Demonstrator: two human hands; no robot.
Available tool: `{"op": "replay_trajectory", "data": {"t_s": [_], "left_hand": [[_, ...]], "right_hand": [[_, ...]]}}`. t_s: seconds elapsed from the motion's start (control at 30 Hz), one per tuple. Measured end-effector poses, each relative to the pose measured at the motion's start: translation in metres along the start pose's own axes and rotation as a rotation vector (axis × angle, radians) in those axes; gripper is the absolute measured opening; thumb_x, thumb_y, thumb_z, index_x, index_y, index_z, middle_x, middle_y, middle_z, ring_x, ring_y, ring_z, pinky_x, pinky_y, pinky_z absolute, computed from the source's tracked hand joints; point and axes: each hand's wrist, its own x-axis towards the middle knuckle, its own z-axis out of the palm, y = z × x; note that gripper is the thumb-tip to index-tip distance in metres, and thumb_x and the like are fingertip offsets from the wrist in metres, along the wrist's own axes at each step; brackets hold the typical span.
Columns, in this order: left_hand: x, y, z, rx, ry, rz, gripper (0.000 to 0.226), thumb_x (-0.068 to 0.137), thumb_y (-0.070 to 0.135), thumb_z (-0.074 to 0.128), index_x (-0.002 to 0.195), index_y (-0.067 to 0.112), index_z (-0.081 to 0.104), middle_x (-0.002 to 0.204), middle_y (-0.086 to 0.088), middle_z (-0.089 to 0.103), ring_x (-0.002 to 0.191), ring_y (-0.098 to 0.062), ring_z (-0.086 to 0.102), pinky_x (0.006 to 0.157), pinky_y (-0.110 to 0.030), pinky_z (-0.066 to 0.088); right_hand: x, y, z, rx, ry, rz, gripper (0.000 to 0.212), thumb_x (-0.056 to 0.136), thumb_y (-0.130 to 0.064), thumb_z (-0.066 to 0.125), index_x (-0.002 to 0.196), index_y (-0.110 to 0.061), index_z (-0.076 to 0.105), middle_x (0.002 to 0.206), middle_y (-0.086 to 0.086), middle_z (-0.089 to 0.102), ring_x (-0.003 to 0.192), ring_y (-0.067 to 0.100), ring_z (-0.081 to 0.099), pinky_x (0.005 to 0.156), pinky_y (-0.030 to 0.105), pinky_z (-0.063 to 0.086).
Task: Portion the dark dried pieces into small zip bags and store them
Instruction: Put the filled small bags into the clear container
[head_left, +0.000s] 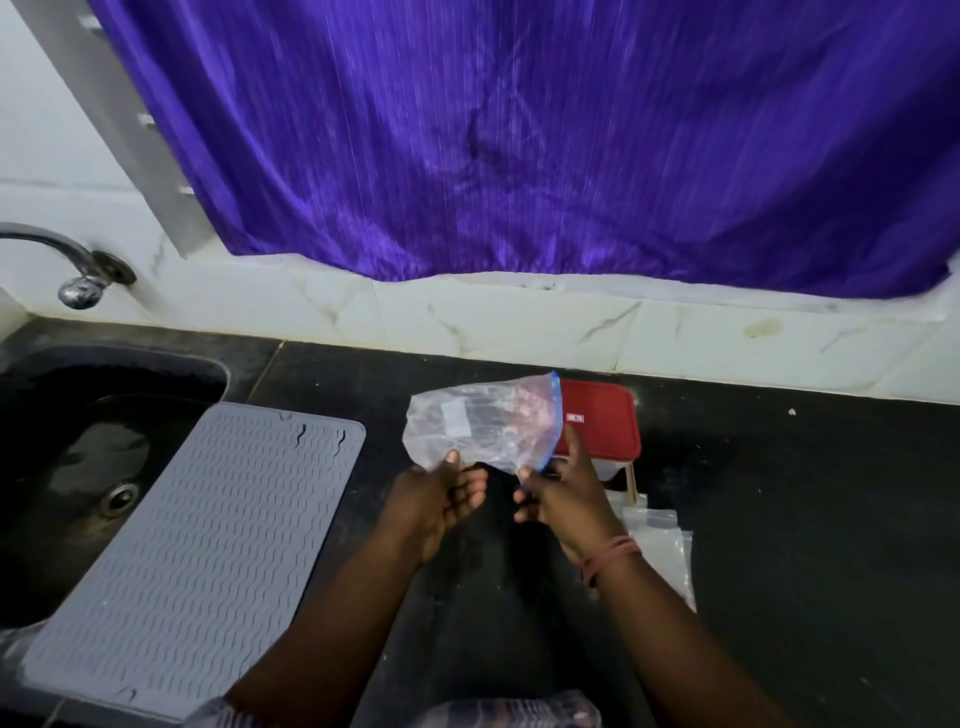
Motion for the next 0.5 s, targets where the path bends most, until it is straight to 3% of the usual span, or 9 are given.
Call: {"op": "replay_trajectory", "data": {"t_s": [0.13,0.3,0.43,0.5], "left_hand": [[-0.005,0.022,-0.015,0.176,-0.004,-0.019,0.029,0.106,0.024,0.053,0.098,0.0,0.067,0.072,-0.007,0.072,0.058,-0.012,0.061,0.049,-0.018,0.054],[-0.006,0.034,-0.033,0.258,-0.042,0.062,0.036,0.108,0.036,0.046,0.1,0.005,0.064,0.073,-0.007,0.071,0.063,-0.014,0.061,0.054,-0.021,0.052],[-0.007,0.022,-0.029,0.224,-0.117,0.103,0.032,0.109,0.03,0.044,0.122,0.007,0.061,0.108,-0.016,0.076,0.098,-0.027,0.075,0.082,-0.034,0.062],[-0.008,0.017,-0.024,0.124,-0.161,0.108,0.021,0.107,0.012,0.05,0.12,0.003,0.063,0.104,-0.013,0.077,0.094,-0.023,0.076,0.083,-0.032,0.064]], "right_hand": [[0.013,-0.017,-0.027,0.097,0.173,-0.032,0.063,0.09,0.015,0.058,0.143,-0.015,0.04,0.086,0.02,0.065,0.045,0.015,0.056,0.04,0.026,0.048],[0.01,-0.02,-0.04,0.014,0.106,-0.069,0.043,0.092,0.011,0.058,0.131,-0.008,0.054,0.083,0.022,0.065,0.051,0.016,0.057,0.041,0.025,0.044],[0.005,-0.015,-0.035,0.057,0.003,0.01,0.029,0.095,-0.01,0.065,0.124,-0.013,0.063,0.101,0.014,0.071,0.071,0.02,0.064,0.065,0.035,0.06],[0.005,-0.017,-0.037,0.036,-0.027,0.038,0.024,0.093,-0.033,0.068,0.114,-0.021,0.07,0.109,0.008,0.075,0.087,0.022,0.07,0.081,0.042,0.06]]}}
